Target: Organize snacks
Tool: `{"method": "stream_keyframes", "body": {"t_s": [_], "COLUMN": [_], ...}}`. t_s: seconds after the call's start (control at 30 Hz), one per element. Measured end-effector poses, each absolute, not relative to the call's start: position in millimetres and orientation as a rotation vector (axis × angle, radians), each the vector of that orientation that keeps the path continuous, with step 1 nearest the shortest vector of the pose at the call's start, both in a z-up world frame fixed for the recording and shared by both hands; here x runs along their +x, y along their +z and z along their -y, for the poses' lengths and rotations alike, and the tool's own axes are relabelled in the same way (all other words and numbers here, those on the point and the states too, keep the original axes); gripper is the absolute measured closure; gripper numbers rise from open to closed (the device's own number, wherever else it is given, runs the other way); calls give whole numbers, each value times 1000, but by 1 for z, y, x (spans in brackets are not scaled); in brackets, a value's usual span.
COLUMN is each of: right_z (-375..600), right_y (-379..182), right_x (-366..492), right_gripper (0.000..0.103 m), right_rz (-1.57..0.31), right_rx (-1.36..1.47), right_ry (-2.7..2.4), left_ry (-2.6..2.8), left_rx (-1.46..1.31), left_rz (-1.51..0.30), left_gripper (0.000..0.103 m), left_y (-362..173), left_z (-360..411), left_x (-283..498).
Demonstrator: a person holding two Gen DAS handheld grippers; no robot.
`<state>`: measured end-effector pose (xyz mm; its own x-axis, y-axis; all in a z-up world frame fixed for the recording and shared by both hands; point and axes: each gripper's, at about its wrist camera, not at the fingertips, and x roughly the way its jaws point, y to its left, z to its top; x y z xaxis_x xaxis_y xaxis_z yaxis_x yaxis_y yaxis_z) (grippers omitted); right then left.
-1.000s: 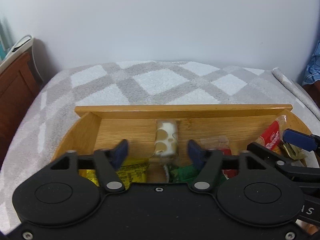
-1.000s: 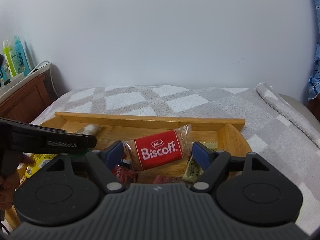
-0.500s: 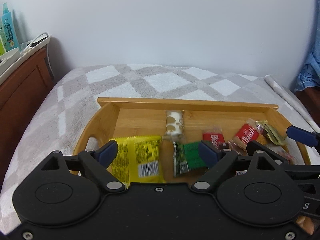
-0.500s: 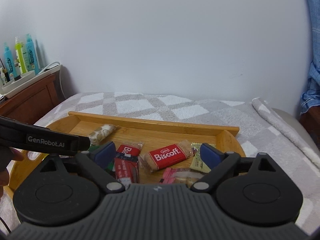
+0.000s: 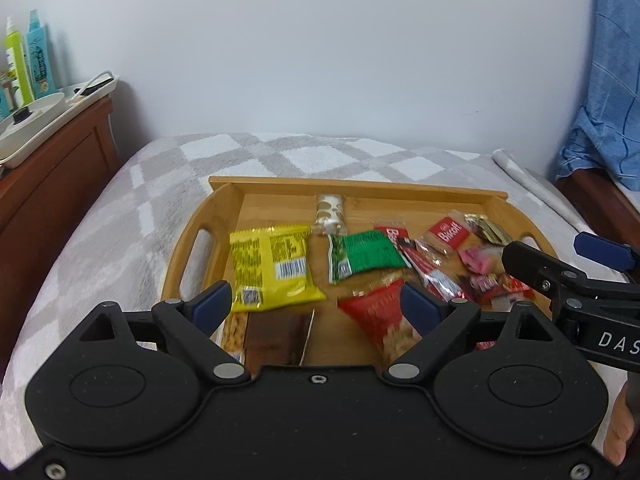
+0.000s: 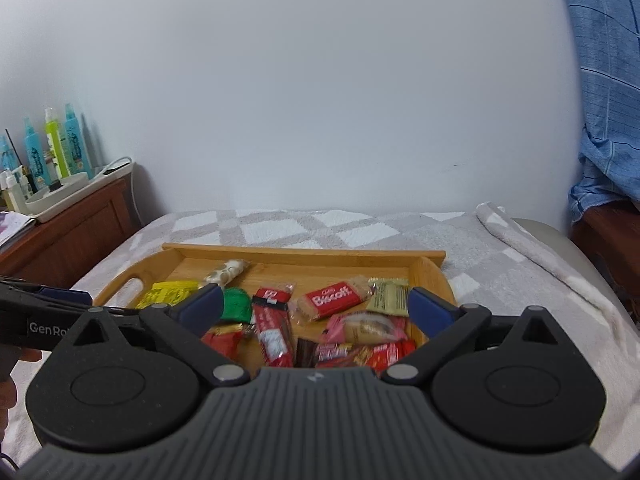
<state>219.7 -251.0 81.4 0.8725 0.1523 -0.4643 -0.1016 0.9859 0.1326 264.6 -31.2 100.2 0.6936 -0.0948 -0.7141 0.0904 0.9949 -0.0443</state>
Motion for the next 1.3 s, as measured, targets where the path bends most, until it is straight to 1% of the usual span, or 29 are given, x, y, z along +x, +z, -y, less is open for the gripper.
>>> {"method": "stream_keyframes", "body": {"t_s": [0.27,0.63,0.83,1.1,1.3], "right_z": [246,243,237,236,227], "right_y": [81,66,56,40,31], "right_x": [172,107,78,57,46], "right_gripper": [0,0,0,0,0], "right_rz": [-460,-436,-442,-486,-500], "right_rx": [97,69,54,116,69], "right_ry": [124,85,73,32,-3], "left_ry": [-107,-97,-84,-47,-43], "left_rx": [-5,-10,-15,-11,6], "left_rz": [-780,-757,-755,-785,-791], "left_gripper": [11,9,9,9,9], "left_y": [103,96,85,60,47], "left_z": [24,17,14,8,4], "left_x": [221,154,128,107,98]}}
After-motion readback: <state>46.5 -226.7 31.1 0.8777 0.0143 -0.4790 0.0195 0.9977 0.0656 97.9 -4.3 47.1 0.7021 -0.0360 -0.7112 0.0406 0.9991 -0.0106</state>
